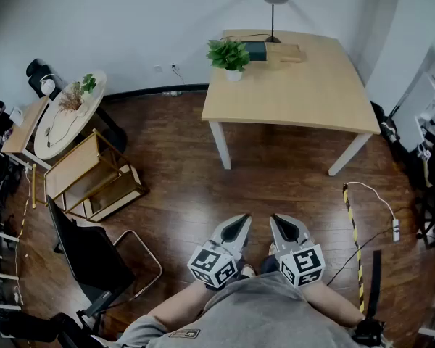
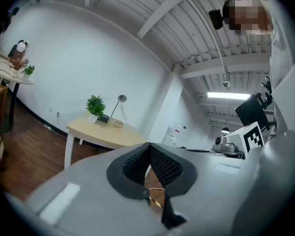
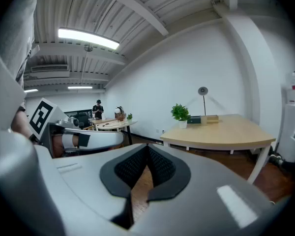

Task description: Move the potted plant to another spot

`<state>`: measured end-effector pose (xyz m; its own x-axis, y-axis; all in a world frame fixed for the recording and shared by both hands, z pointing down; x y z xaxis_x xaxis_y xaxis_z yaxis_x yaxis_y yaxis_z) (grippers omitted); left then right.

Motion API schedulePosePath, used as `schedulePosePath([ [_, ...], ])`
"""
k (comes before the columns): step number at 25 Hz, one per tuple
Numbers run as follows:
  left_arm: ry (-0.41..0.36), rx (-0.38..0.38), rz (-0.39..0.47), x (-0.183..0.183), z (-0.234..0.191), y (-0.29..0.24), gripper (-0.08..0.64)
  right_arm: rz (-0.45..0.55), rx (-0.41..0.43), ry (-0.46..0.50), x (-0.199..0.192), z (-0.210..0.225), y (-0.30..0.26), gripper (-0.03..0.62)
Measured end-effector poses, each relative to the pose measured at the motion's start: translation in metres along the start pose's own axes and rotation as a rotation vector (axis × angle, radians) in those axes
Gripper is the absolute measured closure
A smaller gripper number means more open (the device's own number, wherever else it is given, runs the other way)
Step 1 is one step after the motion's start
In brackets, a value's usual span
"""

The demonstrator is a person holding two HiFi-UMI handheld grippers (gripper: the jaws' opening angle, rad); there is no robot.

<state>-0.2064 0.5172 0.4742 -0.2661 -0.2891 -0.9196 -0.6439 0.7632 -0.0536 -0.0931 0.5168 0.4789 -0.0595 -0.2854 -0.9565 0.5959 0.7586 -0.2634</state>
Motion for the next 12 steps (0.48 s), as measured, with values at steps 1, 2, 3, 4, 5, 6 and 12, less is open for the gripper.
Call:
schedulePosePath([
  [1, -0.003, 0.001, 0.002, 0.000, -0.003, -0.004, 0.560, 0.002, -0.001, -0.001, 0.000, 0.004, -0.004, 0.588],
  [2, -0.006, 0.002, 0.003, 0.001, -0.005, -0.009, 0.560, 0.003, -0.003, -0.002, 0.001, 0.008, -0.009, 0.588],
  [3, -0.008, 0.004, 0.004, 0.002, -0.008, -0.014, 0.560, 0.004, -0.003, -0.003, 0.002, 0.012, -0.014, 0.588],
  [4, -0.010, 0.006, 0.005, 0.003, -0.012, -0.020, 0.560, 0.005, -0.003, -0.003, 0.003, 0.017, -0.019, 0.588],
  [5, -0.012, 0.009, 0.006, 0.005, -0.016, -0.026, 0.560, 0.006, -0.002, -0.002, 0.005, 0.022, -0.024, 0.588],
  [6, -0.016, 0.012, 0.006, 0.007, -0.021, -0.034, 0.560, 0.006, -0.002, -0.001, 0.007, 0.028, -0.031, 0.588],
  [12, -0.042, 0.041, -0.008, 0.028, -0.066, -0.097, 0.560, 0.004, -0.001, -0.009, 0.026, 0.083, -0.089, 0.588],
])
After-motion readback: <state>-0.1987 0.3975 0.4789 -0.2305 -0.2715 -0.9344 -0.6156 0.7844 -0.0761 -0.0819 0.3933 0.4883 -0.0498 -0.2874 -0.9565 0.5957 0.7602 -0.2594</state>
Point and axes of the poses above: the fingertips, and each gripper's own axes: y backward along the fingers, z to its right, x out of its top, the point moved 4 cm from there along y, backward along the fingers, and after that the axes turned 1 degree about -y, right-handed, at the moved point
